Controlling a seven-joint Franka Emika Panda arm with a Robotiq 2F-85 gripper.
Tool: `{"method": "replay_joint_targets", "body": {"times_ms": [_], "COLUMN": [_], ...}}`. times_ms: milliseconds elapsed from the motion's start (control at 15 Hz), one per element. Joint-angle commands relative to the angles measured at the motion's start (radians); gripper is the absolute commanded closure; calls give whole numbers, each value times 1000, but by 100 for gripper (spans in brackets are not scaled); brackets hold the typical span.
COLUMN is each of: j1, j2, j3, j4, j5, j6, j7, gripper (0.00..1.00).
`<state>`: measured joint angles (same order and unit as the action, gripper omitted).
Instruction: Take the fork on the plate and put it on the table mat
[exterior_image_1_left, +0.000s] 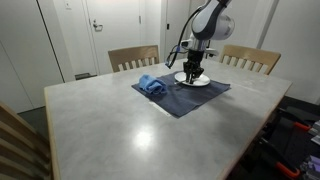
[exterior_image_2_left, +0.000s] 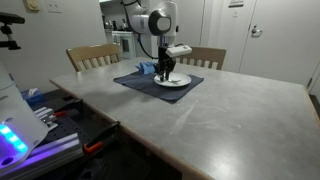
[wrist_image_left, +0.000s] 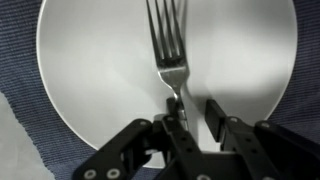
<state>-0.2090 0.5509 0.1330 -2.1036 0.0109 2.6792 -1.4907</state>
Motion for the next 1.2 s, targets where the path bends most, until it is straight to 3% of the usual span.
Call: {"method": "replay_joint_targets", "body": {"times_ms": [0, 133, 400, 800, 1133], "j1": [-28, -26, -3, 102, 139], "j2": [25, 20, -2, -68, -121], "j3": [23, 21, -1, -92, -86], "j4": [15, 12, 1, -22, -28], "j5": [14, 12, -10, -150, -187], "j6": [22, 24, 6, -72, -162], "j7": [-25, -22, 8, 181, 302], "gripper": [95, 100, 98, 98, 98]}}
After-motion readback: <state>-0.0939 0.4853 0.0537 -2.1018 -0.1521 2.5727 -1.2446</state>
